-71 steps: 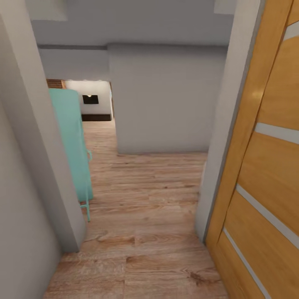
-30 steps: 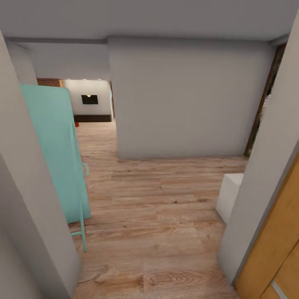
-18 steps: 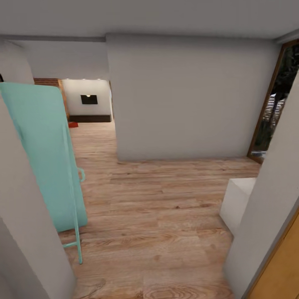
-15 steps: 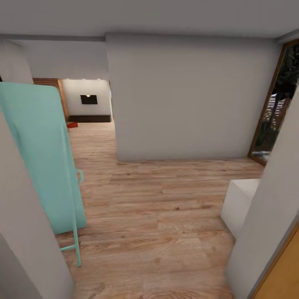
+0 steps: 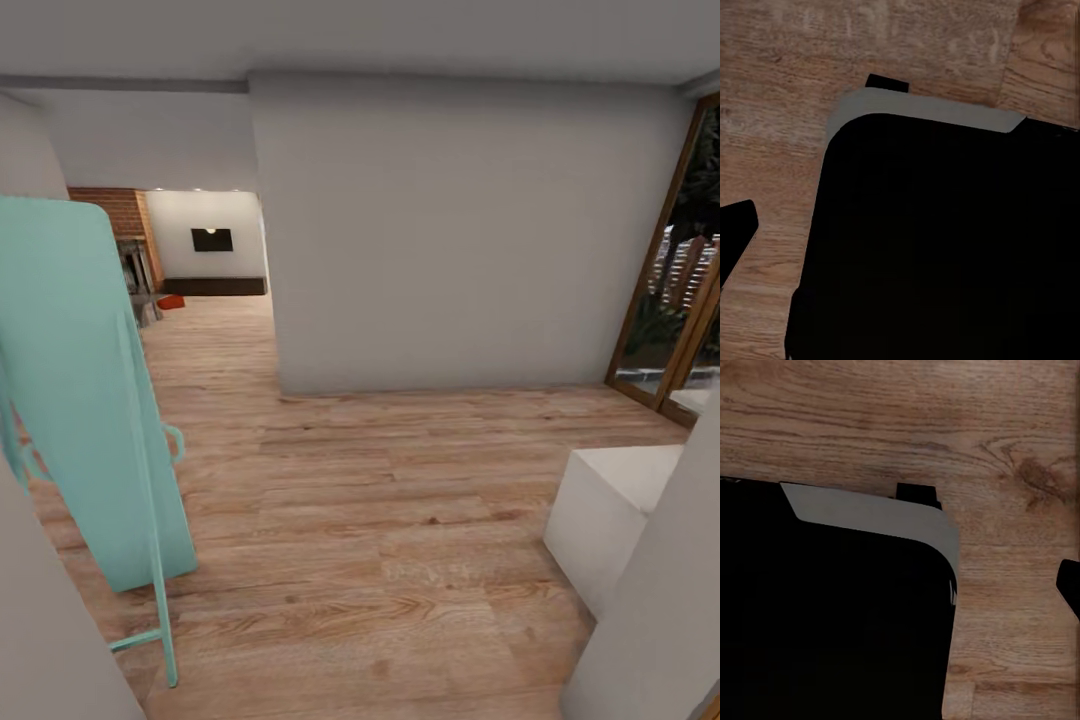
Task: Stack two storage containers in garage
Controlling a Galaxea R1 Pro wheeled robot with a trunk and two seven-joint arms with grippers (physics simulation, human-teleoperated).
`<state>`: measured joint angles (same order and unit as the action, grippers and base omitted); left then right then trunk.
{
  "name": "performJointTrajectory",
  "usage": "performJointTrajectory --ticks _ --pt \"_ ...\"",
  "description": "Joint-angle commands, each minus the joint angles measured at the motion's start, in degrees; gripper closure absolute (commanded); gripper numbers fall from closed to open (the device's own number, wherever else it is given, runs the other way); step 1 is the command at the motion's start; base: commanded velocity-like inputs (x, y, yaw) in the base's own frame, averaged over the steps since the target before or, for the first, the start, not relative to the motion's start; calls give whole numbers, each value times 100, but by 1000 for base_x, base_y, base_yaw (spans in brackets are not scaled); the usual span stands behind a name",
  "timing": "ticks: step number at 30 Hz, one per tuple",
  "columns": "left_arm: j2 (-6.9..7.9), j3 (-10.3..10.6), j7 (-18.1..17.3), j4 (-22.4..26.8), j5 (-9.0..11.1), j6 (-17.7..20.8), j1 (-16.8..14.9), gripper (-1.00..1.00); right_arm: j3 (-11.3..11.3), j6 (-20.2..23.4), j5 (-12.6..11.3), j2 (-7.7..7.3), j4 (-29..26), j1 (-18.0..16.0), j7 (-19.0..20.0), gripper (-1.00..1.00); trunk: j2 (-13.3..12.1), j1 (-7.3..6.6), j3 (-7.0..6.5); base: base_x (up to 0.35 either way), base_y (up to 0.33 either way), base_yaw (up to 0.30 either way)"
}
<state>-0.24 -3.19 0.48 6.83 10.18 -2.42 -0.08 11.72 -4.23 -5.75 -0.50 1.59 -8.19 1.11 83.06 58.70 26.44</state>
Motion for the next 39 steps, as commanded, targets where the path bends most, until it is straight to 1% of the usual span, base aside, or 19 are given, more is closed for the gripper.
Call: performJointTrajectory --ticks 1,19,25,39 --pt "-2 -30 4 -1 11 -12 -1 -100 49 -34 -59 0 17 -7 12 -100 2 3 5 323 0 0" --pt "-4 -26 4 3 11 -13 -1 -100 20 -17 -79 12 17 -6 12 -100 2 3 5 323 0 0" --pt "-3 -29 4 3 11 -13 -1 -100 27 -39 -43 7 17 -7 16 -100 2 3 5 323 0 0" --pt "-2 -32 4 3 11 -15 -1 -100 32 -50 -40 7 17 -5 12 -100 2 3 5 323 0 0"
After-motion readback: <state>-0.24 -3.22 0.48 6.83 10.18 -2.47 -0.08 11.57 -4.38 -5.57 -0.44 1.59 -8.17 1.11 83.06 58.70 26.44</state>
